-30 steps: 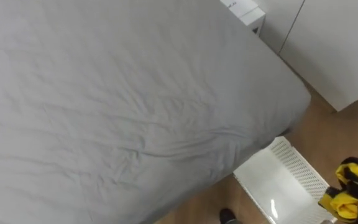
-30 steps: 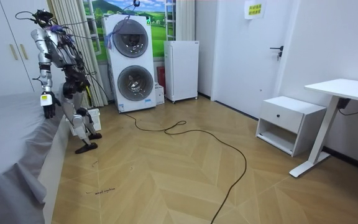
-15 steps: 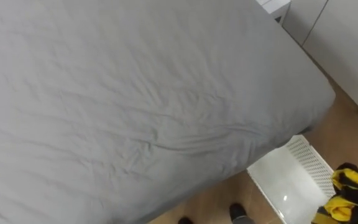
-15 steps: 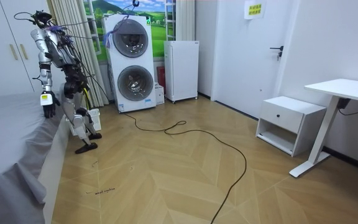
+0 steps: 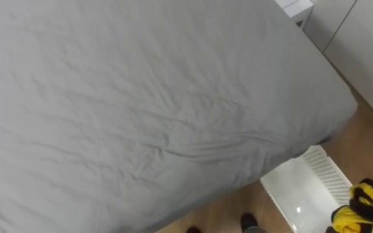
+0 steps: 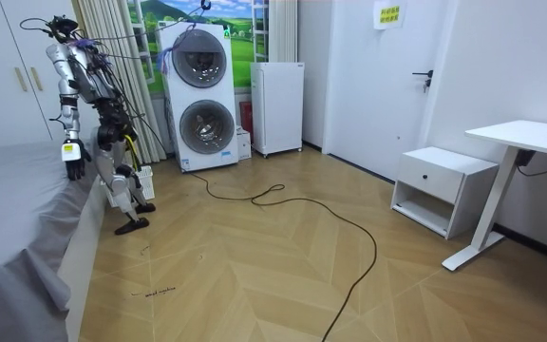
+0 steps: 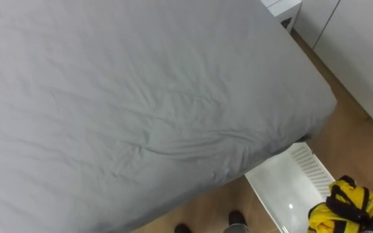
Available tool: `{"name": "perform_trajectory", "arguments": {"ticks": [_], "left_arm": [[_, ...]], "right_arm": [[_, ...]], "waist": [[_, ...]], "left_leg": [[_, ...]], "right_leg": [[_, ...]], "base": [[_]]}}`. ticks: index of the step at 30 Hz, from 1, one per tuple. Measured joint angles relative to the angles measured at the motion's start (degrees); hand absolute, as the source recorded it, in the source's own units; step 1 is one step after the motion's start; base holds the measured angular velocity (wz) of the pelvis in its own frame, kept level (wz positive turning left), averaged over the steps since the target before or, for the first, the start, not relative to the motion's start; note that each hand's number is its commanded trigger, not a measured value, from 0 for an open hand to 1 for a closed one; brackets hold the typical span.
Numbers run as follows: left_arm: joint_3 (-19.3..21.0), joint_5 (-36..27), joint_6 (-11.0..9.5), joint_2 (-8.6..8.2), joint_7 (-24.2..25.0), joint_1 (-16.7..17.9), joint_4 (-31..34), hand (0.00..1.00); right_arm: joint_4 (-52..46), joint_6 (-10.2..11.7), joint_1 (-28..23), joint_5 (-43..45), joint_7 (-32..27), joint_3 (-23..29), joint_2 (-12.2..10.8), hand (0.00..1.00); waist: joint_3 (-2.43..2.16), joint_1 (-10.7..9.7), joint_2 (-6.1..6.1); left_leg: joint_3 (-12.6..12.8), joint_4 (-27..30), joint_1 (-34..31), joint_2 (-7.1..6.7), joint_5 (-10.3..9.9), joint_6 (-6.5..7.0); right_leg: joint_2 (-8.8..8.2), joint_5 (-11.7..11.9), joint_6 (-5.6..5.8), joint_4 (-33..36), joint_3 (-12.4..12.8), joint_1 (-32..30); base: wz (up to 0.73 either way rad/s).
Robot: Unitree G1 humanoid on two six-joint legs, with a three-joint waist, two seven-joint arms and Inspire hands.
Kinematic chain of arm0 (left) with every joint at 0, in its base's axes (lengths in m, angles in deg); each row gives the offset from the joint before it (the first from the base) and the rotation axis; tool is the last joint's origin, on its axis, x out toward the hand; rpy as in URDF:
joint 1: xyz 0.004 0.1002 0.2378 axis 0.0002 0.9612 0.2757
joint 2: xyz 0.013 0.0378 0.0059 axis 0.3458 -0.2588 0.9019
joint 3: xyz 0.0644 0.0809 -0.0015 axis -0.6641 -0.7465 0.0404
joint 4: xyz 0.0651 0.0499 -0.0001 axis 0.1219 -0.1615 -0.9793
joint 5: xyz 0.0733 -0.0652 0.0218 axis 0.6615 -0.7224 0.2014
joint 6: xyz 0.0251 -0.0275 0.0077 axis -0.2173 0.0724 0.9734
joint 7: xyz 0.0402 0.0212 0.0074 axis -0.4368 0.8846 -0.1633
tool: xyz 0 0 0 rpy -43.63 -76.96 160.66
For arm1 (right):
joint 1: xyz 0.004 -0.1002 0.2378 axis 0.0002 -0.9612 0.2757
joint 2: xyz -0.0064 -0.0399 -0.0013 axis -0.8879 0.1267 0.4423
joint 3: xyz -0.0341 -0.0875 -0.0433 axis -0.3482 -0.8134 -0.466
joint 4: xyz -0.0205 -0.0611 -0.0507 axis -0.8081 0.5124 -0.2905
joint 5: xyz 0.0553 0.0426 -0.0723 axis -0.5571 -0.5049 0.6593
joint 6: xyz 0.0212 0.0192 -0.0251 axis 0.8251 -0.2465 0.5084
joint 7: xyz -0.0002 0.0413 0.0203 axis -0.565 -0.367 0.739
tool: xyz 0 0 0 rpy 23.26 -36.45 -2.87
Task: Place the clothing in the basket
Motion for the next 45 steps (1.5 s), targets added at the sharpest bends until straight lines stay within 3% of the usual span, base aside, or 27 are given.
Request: {"name": "perform_trajectory", "arguments": {"ticks": [7, 11, 19, 28, 32, 35, 39, 43, 45], "left_arm": [[0.12, 0.18, -0.24, 0.06, 0.07, 0.16, 0.45, 0.00], [0.19, 0.59, -0.29, 0.31, 0.10, 0.57, 0.42, 0.00], [0.22, 0.46, -0.32, 1.98, 0.02, 0.34, 0.92, 0.00], [0.35, 2.02, -0.42, 2.10, 0.05, 0.90, 1.14, 0.00], [1.14, 2.64, -1.80, 2.45, 0.03, 3.26, 2.06, 0.00], [3.02, 5.97, -1.78, 2.63, 0.02, 4.18, 2.47, 0.00], [3.68, 10.37, -1.79, 2.55, -1.12, 4.54, 3.23, 0.00], [4.02, 10.83, -2.28, 2.05, -1.81, 4.59, 3.36, 0.00], [5.98, 12.52, -2.77, 0.82, -1.88, 4.53, 3.36, 0.00]], "right_arm": [[-0.06, 0.00, -1.01, -0.21, -0.04, -0.57, -0.01, 0.00], [0.06, 0.00, -2.53, -0.15, -0.01, -1.13, -0.03, 0.00], [0.69, -0.03, -3.30, -0.49, -0.48, -1.11, -0.03, 0.00], [0.79, 0.02, -3.81, -0.47, -0.42, -2.57, -0.42, 0.00], [0.35, -0.02, -7.00, -2.93, -0.22, -4.99, -1.97, 0.00], [-0.46, -0.15, -9.56, -2.91, 0.10, -5.06, -3.66, 0.00], [-0.50, -0.20, -11.73, -3.00, 0.80, -8.99, -5.94, 0.00], [-0.33, -0.19, -11.91, -3.08, 3.40, -9.74, -8.14, 0.00], [-0.12, -0.39, -12.32, -2.51, 5.28, -10.06, -8.84, 0.00]], "waist": [[0.13, 0.32, -0.29], [0.70, 0.42, -1.38], [-0.16, 0.39, -3.72], [-0.13, 1.17, -4.92], [-0.32, 1.67, -6.78], [-0.96, 1.87, -8.19], [-0.80, 2.95, -9.92], [-0.85, 3.63, -10.42], [-0.82, 4.07, -10.52]], "left_leg": [[-0.04, 0.01, 0.05, -0.02, 0.00, 0.00], [-0.20, -0.27, 1.73, 0.08, 0.00, -0.01], [-1.01, -0.38, 2.66, 0.19, 0.00, -0.01], [-1.10, -1.21, 5.77, 0.37, -0.01, -0.01], [-1.36, -2.92, 9.94, 0.24, 0.01, -0.10], [-2.37, -3.17, 11.80, 0.12, -0.01, -0.12], [-3.83, -3.44, 14.87, -0.07, -0.18, -0.38], [-5.15, -4.04, 16.81, -0.18, -0.35, -0.60], [-6.57, -4.38, 17.74, -0.57, -0.45, -0.63]], "right_leg": [[-0.02, -0.04, 0.00, 0.05, 0.12, 0.03], [0.27, 0.00, 0.00, -1.38, -0.65, 2.46], [0.12, 0.27, 0.08, -3.87, -2.89, 5.13], [0.52, 1.07, 0.19, -7.28, -4.13, 10.53], [0.71, 1.12, 0.20, -9.75, -4.58, 14.89], [0.66, 1.60, 0.34, -12.33, -6.14, 18.49], [0.70, 1.73, 0.45, -14.55, -7.82, 23.44], [0.77, 1.71, 0.47, -15.84, -9.51, 26.35], [0.68, 1.56, 0.59, -16.07, -10.08, 27.76]], "base": [[0.00], [0.05], [0.14], [0.08], [0.05], [0.21], [0.24], [0.26], [0.25]]}}
